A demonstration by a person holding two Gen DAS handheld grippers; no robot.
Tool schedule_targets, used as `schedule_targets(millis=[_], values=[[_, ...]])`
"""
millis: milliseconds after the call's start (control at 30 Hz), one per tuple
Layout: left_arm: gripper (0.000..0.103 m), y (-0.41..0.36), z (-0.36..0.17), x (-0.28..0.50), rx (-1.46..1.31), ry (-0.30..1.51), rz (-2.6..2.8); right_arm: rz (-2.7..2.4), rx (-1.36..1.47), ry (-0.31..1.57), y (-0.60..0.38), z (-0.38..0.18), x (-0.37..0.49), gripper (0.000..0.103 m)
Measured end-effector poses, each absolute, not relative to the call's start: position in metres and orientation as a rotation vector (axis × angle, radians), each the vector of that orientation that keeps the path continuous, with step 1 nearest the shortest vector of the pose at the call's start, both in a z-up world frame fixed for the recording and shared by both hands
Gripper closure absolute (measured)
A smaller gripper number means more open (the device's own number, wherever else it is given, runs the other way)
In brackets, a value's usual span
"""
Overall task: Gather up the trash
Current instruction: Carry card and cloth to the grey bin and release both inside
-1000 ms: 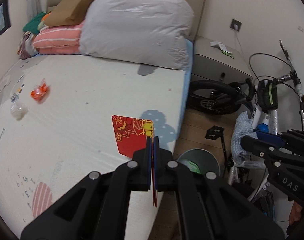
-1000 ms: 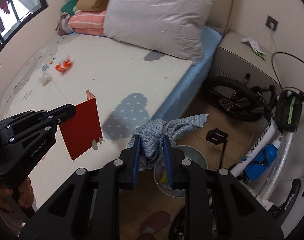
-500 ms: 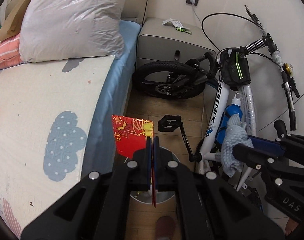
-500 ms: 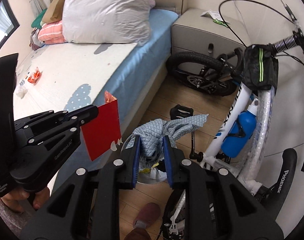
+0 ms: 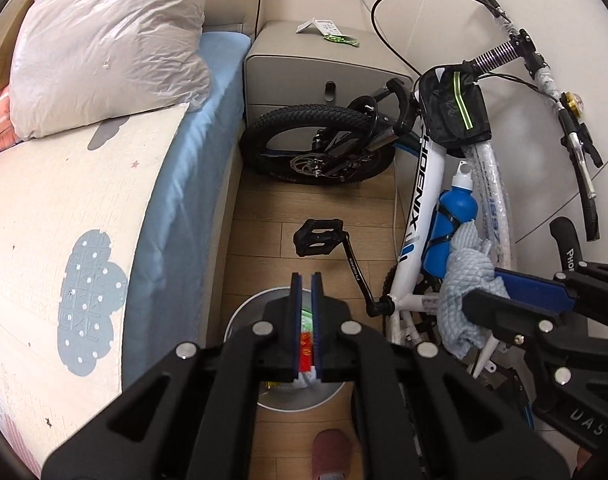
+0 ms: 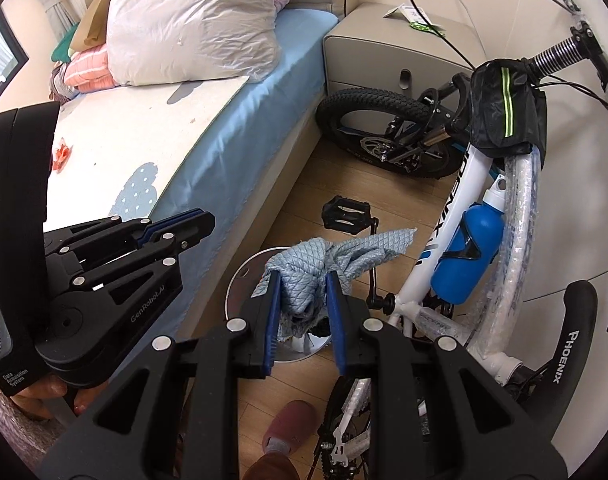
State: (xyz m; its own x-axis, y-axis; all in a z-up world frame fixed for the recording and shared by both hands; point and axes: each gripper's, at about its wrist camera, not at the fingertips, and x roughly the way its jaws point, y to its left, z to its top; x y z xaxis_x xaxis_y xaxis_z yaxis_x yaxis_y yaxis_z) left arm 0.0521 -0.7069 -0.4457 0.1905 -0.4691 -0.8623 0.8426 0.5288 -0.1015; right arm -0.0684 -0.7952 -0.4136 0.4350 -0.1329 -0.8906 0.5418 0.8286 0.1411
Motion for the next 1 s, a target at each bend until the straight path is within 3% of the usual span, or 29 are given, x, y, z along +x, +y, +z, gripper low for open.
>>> schedule_targets(millis=[200,233,267,333,467,533,600,700,800,1000], values=[[0.094,-0.691,-0.445,0.064,0.438,1.023,-0.930,-0.387,0.441,1.047,-0.785,-0.417,-0.053,0.082],[0.084,-0.686,-0.445,0.066,0.438,1.022,-0.917,-0.376,0.440,1.048,-0.782,-0.418,-0.050,0.082],[0.066,-0.681,-0.444,0.069,0.436,1.018,-0.904,-0.363,0.438,1.049,-0.779,-0.419,-0.047,0.082],[0.046,-0.667,-0.440,0.074,0.426,0.997,-0.873,-0.338,0.434,1.051,-0.772,-0.421,-0.040,0.081],[0.044,-0.646,-0.438,0.088,0.417,1.004,-0.819,-0.312,0.422,1.063,-0.759,-0.426,-0.027,0.078],[0.044,-0.637,-0.437,0.095,0.408,1.010,-0.796,-0.308,0.419,1.069,-0.755,-0.429,-0.020,0.066],[0.044,-0.628,-0.436,0.100,0.401,1.011,-0.772,-0.311,0.405,1.077,-0.750,-0.430,-0.016,0.060],[0.043,-0.617,-0.433,0.105,0.387,1.012,-0.749,-0.312,0.392,1.080,-0.747,-0.428,-0.012,0.060],[0.033,-0.607,-0.427,0.108,0.377,0.999,-0.723,-0.313,0.375,1.074,-0.745,-0.422,-0.010,0.060],[0.033,-0.587,-0.415,0.111,0.350,1.008,-0.661,-0.277,0.336,1.072,-0.738,-0.406,0.000,0.060]])
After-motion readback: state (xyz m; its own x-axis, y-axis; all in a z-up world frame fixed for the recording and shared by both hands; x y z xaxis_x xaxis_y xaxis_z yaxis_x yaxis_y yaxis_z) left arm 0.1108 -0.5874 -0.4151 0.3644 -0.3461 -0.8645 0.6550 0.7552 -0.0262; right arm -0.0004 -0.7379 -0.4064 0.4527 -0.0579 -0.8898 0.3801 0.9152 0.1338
